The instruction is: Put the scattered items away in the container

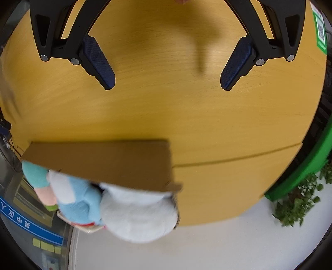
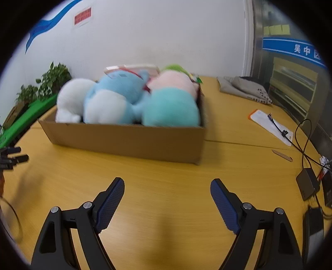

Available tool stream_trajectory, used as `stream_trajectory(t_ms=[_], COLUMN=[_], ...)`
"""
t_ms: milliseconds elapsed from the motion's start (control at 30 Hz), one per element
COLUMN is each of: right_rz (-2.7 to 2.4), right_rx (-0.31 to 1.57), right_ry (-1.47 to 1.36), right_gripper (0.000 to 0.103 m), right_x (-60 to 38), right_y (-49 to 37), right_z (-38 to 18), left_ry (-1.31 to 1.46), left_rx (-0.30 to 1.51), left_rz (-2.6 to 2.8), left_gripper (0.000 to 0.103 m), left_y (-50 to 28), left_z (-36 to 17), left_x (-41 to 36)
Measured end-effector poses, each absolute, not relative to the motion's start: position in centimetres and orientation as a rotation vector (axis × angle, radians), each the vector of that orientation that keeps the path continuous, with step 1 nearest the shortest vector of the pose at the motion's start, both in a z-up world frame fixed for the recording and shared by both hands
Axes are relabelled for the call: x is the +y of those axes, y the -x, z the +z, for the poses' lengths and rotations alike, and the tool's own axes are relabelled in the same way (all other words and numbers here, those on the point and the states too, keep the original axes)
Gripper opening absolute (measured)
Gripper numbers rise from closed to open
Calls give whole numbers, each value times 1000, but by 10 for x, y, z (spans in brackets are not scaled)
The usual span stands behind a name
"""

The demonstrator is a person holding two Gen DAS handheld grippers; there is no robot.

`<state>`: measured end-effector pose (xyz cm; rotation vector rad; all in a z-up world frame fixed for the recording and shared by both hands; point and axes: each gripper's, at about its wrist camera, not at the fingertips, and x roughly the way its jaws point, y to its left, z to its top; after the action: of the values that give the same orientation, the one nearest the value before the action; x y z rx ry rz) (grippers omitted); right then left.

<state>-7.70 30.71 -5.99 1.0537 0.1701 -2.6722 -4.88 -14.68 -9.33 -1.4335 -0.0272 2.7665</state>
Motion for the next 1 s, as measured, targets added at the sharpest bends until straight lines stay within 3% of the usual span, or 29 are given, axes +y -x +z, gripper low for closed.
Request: stream_trajectory(t_ms=[233, 367, 467, 1000], right_rz=[-2436, -2351, -2301, -2247], right_rx=[401, 382, 367, 406], right_ry=[-1152, -1139, -1165, -1132], right_gripper=[86, 90, 103, 103], right_x=[345, 351, 356, 367], right_y=[103, 112, 122, 132], right_z=[-103, -105, -107, -106], left_ry=[1409, 1323, 1277, 1284], left_rx=[100, 184, 201, 193], left_rz=[2629, 2542, 2524, 2530], left_gripper=[103, 103, 103, 103], left_y=[60, 66, 76, 109], left_z=[-121, -121, -123, -123], left_x=[-194, -208, -223, -240])
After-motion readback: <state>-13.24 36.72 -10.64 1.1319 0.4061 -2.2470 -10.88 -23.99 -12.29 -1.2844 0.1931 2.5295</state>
